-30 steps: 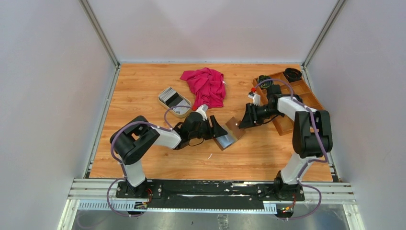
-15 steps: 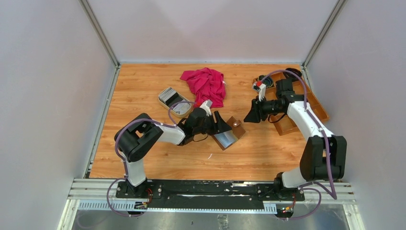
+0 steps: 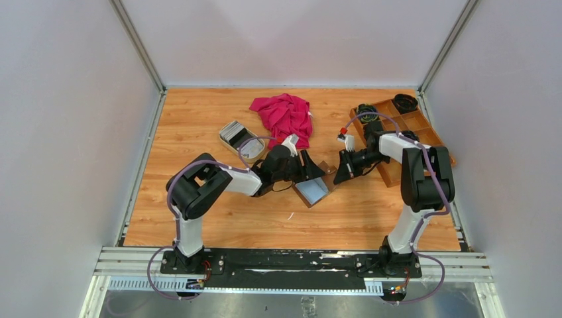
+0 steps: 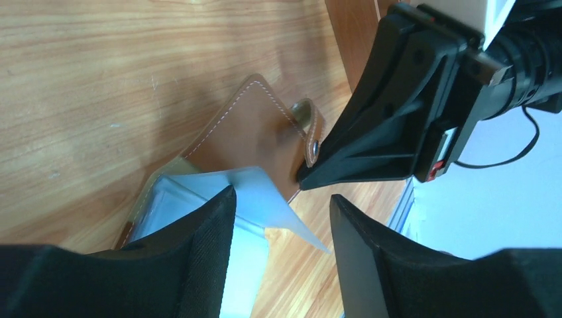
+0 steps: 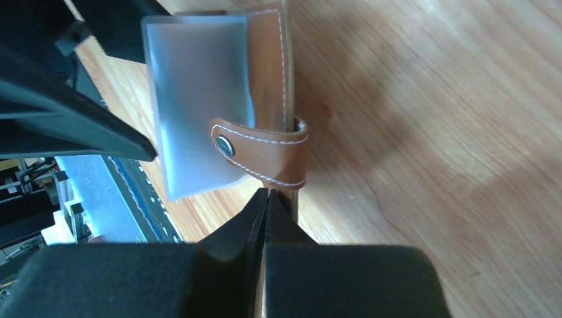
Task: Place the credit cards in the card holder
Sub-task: Turn over the card slot in the card holder.
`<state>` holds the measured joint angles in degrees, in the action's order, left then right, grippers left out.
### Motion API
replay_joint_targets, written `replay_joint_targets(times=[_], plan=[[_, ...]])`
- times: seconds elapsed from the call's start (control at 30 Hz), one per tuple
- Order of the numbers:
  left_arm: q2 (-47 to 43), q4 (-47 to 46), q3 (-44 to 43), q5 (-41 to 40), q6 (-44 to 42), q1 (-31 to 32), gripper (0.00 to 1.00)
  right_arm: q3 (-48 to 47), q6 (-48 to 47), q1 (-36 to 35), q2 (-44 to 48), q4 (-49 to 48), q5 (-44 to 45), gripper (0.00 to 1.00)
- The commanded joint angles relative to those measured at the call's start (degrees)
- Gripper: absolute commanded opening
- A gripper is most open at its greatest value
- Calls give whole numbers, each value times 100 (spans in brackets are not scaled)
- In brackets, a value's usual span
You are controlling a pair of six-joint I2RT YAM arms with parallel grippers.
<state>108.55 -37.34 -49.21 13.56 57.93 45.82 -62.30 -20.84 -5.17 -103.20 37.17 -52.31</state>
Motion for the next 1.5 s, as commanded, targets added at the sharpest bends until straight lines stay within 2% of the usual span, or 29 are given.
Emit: replay_joint_targets(times=[0.0, 0.17, 0.47, 0.63, 0.87, 0.97, 1.0, 1.13, 1.27, 1.47], plan=[[274, -28, -270, 13, 40, -12, 53, -156, 159, -55, -125, 168, 596, 1], [576, -27, -517, -23, 100, -12, 44, -86, 169, -61, -174, 177, 652, 3], [798, -28, -518, -90, 69, -12, 42, -158, -107, -41, 193, 302, 391, 10], [942, -27, -470, -51, 66, -12, 37, -56, -707, 5, 1164, 317, 78, 19], [935, -27, -395, -37, 17, -12, 37, 422, -1924, -84, 2400, 97, -935, 21], [964, -29, -420, 7, 25, -12, 37, 806, -2890, -298, 2648, -23, -1536, 22], [966, -28, -422, 28, 25, -12, 37, 918, -3215, -436, 2689, -15, -1516, 22], [937, -27, -398, 34, 16, -12, 37, 1062, -3889, -1425, 2722, -52, -385, 22], [924, -30, -396, 64, 16, -12, 38, 1067, -3371, -1892, 2501, -567, 403, 19], [903, -27, -396, 91, 2, -12, 38, 1050, -3002, -2006, 2078, -788, 1351, 16]])
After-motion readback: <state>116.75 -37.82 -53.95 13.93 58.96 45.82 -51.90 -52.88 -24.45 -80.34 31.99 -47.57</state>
